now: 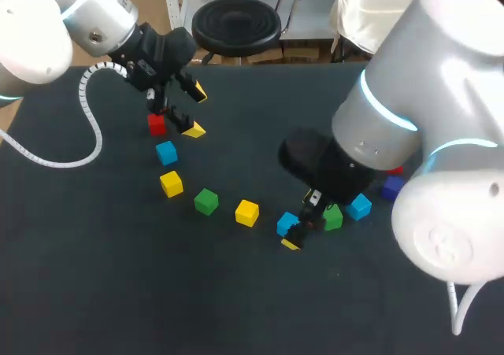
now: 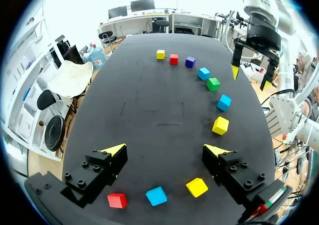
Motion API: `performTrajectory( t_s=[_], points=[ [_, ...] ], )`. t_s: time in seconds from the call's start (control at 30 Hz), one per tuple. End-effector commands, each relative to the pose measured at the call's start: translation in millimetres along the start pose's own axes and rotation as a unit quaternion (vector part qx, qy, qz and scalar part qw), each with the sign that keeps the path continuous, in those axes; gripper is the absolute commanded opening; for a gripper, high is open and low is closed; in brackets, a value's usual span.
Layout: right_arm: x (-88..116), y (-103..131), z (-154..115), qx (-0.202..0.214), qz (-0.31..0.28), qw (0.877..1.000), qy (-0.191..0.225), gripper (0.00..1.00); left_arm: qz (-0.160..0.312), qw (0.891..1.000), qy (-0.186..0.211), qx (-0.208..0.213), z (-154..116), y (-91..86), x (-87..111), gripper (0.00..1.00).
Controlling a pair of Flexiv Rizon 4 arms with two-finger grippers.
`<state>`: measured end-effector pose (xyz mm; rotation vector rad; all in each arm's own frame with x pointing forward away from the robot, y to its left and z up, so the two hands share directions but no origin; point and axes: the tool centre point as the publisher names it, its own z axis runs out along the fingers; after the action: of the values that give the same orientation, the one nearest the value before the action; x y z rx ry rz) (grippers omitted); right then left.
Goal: Place the blue cubes, place green cubes on the blue cubes, place the yellow cubes on the green cubes, then place the red cubes on the yellow cubes, and place purple cube on the red cubes.
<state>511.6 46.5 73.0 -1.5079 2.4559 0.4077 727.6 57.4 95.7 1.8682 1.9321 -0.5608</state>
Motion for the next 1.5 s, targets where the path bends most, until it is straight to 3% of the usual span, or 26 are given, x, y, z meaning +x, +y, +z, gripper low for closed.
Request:
performTrajectory(
  t_s=[0.03, 0.47, 0.63, 0.77, 1.0, 1.13, 1.3, 1.5],
  points=[
    [2, 2, -1, 0.018, 0.001, 1.000, -0.001, 1.00, 0.000, 1.000, 0.000, 0.000, 0, -0.5, 0.4, 1.00],
    [2, 2, -1, 0.018, 0.001, 1.000, -0.001, 1.00, 0.000, 1.000, 0.000, 0.000, 0, -0.5, 0.4, 1.00],
    [-6, 36, 3, 0.050, -0.047, 0.997, 0.047, 1.00, 0.000, 1.000, 0.000, 0.000, 0, -0.5, 0.4, 1.00],
    [-5, 47, 2, 0.085, -0.051, 0.993, 0.058, 1.00, 0.000, 1.000, 0.000, 0.000, 0, -0.5, 0.4, 1.00],
    [14, 35, 5, 0.106, -0.017, 0.994, 0.016, 1.00, 0.000, 1.000, 0.000, 0.000, 0, -0.5, 0.4, 1.00],
    [26, 17, 11, 0.085, -0.015, 0.996, -0.020, 1.00, 0.000, 1.000, 0.000, 0.000, 0, -0.5, 0.4, 1.00],
    [28, 5, 16, 0.055, -0.026, 0.997, -0.040, 1.00, 0.000, 1.000, 0.000, 0.000, 0, -0.5, 0.4, 1.00],
    [23, 6, 20, 0.045, -0.029, 0.996, -0.070, 1.00, 0.000, 1.000, 0.000, 0.000, 0, -0.5, 0.4, 1.00]
  ],
)
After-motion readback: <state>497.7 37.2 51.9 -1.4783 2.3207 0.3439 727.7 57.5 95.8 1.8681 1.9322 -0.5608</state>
